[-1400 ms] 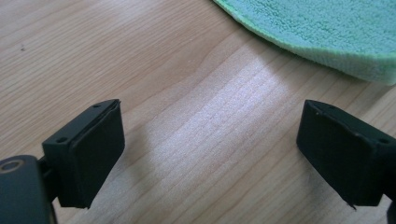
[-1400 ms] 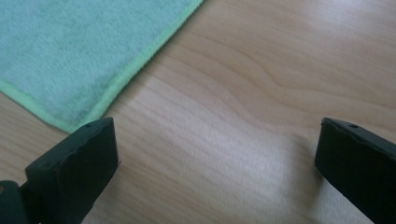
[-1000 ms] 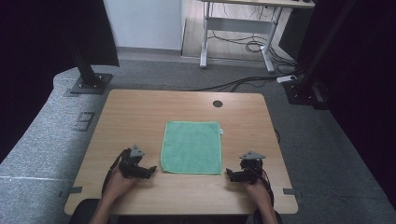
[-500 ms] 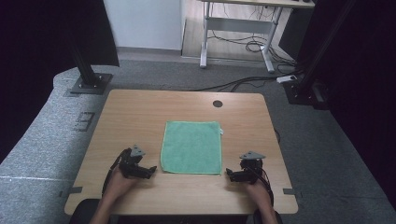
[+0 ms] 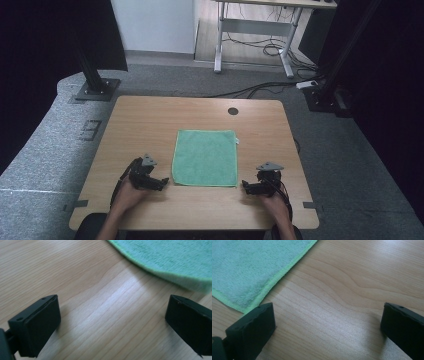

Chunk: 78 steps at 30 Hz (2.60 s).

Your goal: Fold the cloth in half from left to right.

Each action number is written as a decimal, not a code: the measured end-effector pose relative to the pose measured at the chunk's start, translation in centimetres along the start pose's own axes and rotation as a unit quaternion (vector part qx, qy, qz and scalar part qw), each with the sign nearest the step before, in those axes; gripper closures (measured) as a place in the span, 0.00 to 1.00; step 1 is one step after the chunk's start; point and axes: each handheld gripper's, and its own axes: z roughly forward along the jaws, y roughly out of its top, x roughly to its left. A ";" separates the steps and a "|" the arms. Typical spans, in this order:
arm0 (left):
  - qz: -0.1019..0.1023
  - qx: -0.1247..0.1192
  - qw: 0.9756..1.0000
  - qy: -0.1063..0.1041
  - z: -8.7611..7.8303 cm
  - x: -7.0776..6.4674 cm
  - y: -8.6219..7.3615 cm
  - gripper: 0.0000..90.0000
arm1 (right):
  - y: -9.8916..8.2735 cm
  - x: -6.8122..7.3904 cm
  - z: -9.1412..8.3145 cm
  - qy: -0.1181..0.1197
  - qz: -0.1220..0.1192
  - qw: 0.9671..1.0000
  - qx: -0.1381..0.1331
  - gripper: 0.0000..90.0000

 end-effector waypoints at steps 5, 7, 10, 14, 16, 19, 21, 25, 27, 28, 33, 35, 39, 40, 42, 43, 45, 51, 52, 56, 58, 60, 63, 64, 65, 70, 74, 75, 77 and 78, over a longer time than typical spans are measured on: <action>0.009 -0.018 1.000 0.001 -0.2 0.0 1.5 0.01 | 0.3 0.3 -0.3 0.005 0.005 1.000 0.001 0.01; 0.008 -0.027 1.000 0.005 -0.2 0.2 2.2 0.01 | 0.6 0.4 -0.5 0.006 0.001 1.000 -0.002 0.01; 0.005 -0.038 0.999 0.011 0.0 0.6 3.5 0.02 | 1.2 0.9 -0.8 0.015 0.008 1.000 -0.014 0.02; 0.007 -0.046 0.999 0.015 1.1 0.9 5.5 0.02 | 2.1 1.9 -0.9 0.025 0.001 0.999 -0.021 0.02; 0.007 -0.049 0.999 0.016 1.7 0.9 6.3 0.02 | 2.4 2.4 -0.7 0.030 -0.004 0.999 -0.019 0.03; 0.006 -0.046 0.999 0.022 2.9 0.9 7.3 0.02 | 2.7 3.0 -0.3 0.031 -0.012 0.999 -0.014 0.03; 0.007 -0.040 0.999 0.028 3.6 1.0 7.5 0.02 | 2.8 3.4 0.0 0.031 -0.015 0.999 -0.010 0.03; 0.001 -0.020 0.999 0.046 5.1 1.0 7.3 0.03 | 2.9 3.8 0.4 0.023 -0.021 1.000 -0.001 0.04; 0.001 -0.007 0.998 0.055 5.6 1.0 6.8 0.03 | 2.8 3.9 0.8 0.016 -0.024 1.000 0.007 0.05; -0.006 -0.013 0.999 0.051 5.6 1.1 6.6 0.03 | 2.8 3.9 1.0 0.013 -0.027 0.999 0.012 0.06; -0.014 -0.015 0.999 0.048 5.3 0.9 6.1 0.04 | 2.6 3.8 1.4 0.002 -0.030 0.999 0.024 0.06; -0.010 -0.012 0.999 0.048 5.0 0.7 5.9 0.04 | 2.6 3.8 1.3 -0.010 -0.037 0.999 0.022 0.06; -0.004 -0.011 0.999 0.048 4.5 0.1 5.3 0.04 | 2.4 3.3 1.3 -0.014 -0.030 0.999 0.020 0.06; -0.001 -0.011 0.999 0.048 4.4 -0.1 5.1 0.04 | 2.4 3.1 1.3 -0.016 -0.029 0.999 0.020 0.06; 0.001 -0.012 0.999 0.045 4.1 -0.6 4.8 0.04 | 2.3 2.7 1.2 -0.020 -0.026 0.999 0.019 0.07; 0.003 -0.012 0.999 0.044 4.0 -0.8 4.6 0.04 | 2.3 2.5 1.2 -0.021 -0.024 0.999 0.018 0.07; 0.004 -0.014 0.999 0.040 3.8 -1.3 4.3 0.04 | 2.2 2.2 1.1 -0.022 -0.017 0.999 0.018 0.07; 0.009 -0.014 0.999 0.034 3.4 -2.7 3.8 0.04 | 2.1 1.1 1.1 -0.028 -0.006 0.999 0.014 0.07; 0.010 -0.013 0.999 0.032 3.4 -3.0 3.7 0.04 | 2.1 0.9 1.1 -0.029 -0.004 0.999 0.013 0.07; 0.017 -0.010 1.000 0.021 3.3 -4.0 3.6 0.04 | 1.9 0.0 1.1 -0.032 0.011 0.999 0.010 0.07; 0.020 -0.010 1.000 0.013 3.3 -4.3 3.5 0.04 | 1.9 -0.5 1.1 -0.035 0.018 0.999 0.008 0.07; 0.020 -0.012 1.000 0.009 3.3 -4.5 3.4 0.04 | 1.8 -0.8 1.2 -0.035 0.027 0.999 0.005 0.07; 0.021 -0.015 1.000 0.014 3.0 -4.2 3.5 0.03 | 1.6 -1.0 1.2 -0.031 0.033 0.999 0.001 0.07; 0.017 -0.018 1.000 0.017 2.8 -4.0 3.5 0.03 | 1.6 -1.0 1.2 -0.032 0.033 0.999 0.000 0.06; 0.011 -0.022 1.000 0.019 2.5 -3.6 3.6 0.03 | 1.5 -1.0 1.2 -0.031 0.033 0.999 -0.001 0.06; -0.012 -0.036 0.999 0.039 1.3 -1.3 3.9 0.01 | 1.3 -1.0 1.3 -0.032 0.033 0.999 -0.011 0.04; -0.032 -0.039 0.997 0.054 1.1 0.8 4.3 0.00 | 1.3 -1.0 1.3 -0.032 0.033 0.999 -0.011 0.04; -0.037 -0.039 0.997 0.057 1.1 1.3 4.5 0.00 | 1.3 -1.0 1.3 -0.032 0.033 0.999 -0.011 0.04; -0.047 -0.042 0.996 0.059 1.4 2.2 4.9 0.00 | 1.3 -1.0 1.3 -0.032 0.033 0.999 -0.011 0.04; -0.052 -0.044 0.996 0.060 1.5 2.6 5.2 0.00 | 1.3 -1.0 1.3 -0.032 0.033 0.999 -0.011 0.04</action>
